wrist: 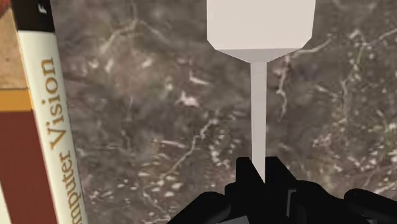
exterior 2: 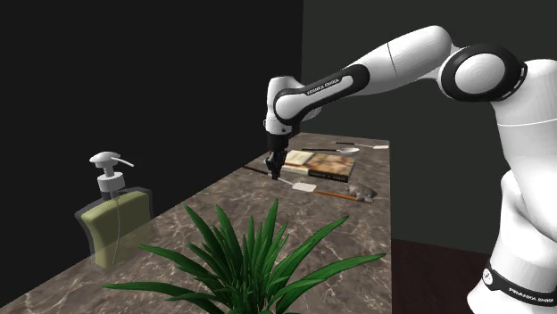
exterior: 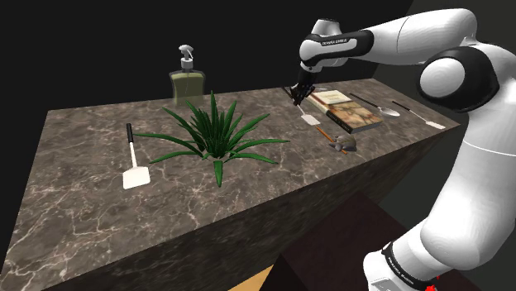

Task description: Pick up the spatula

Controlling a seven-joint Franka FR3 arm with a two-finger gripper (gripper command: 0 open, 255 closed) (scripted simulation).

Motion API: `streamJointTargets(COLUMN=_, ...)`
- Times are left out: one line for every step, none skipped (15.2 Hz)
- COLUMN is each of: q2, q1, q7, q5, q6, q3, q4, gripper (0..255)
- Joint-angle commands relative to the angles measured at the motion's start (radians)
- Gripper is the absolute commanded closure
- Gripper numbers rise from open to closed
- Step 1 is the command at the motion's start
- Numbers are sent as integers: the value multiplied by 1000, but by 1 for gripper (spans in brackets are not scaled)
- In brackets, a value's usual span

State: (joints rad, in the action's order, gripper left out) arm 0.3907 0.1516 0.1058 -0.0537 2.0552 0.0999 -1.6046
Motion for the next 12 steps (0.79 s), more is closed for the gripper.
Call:
streamJointTargets(q2=-7, q1=0, q7=0, q5=1, q6=-26, q3=1, q4=18, gripper=255)
streamJointTargets(q2=-11, q1=0, q7=-1, q5=2, q6=-38, q3=1, q4=27, gripper=255)
streamJointTargets(q2=-14, q1=0, q7=-1, q5=2, q6=-50, q3=1, q4=36, gripper=255)
streamJointTargets(q2=-16, q1=0, q7=-2, q5=3, q6=-62, q3=1, q4=45, gripper=255)
streamJointTargets(q2=-19, q1=1, q7=-2, q5=3, q6=-74, q3=2, q4=55, gripper=255)
streamJointTargets(q2=-21, q1=1, q7=-2, q5=3, q6=-87, q3=2, q4=65, gripper=255)
streamJointTargets(q2=-24, q1=1, q7=-3, q5=4, q6=-99, q3=2, q4=75, gripper=255)
streamJointTargets(q2=-26, q1=1, q7=-3, q5=4, q6=-112, q3=2, q4=86, gripper=255)
streamJointTargets(q2=-27, q1=1, q7=-4, q5=5, q6=-124, q3=2, q4=97, gripper=255)
streamJointTargets(q2=-29, q1=1, q7=-4, q5=5, q6=-137, q3=2, q4=108, gripper=255)
streamJointTargets(q2=-29, q1=1, q7=-4, q5=5, q6=-139, q3=2, q4=110, gripper=255)
streamJointTargets(q2=-29, q1=1, q7=-4, q5=5, q6=-139, q3=2, q4=110, gripper=255)
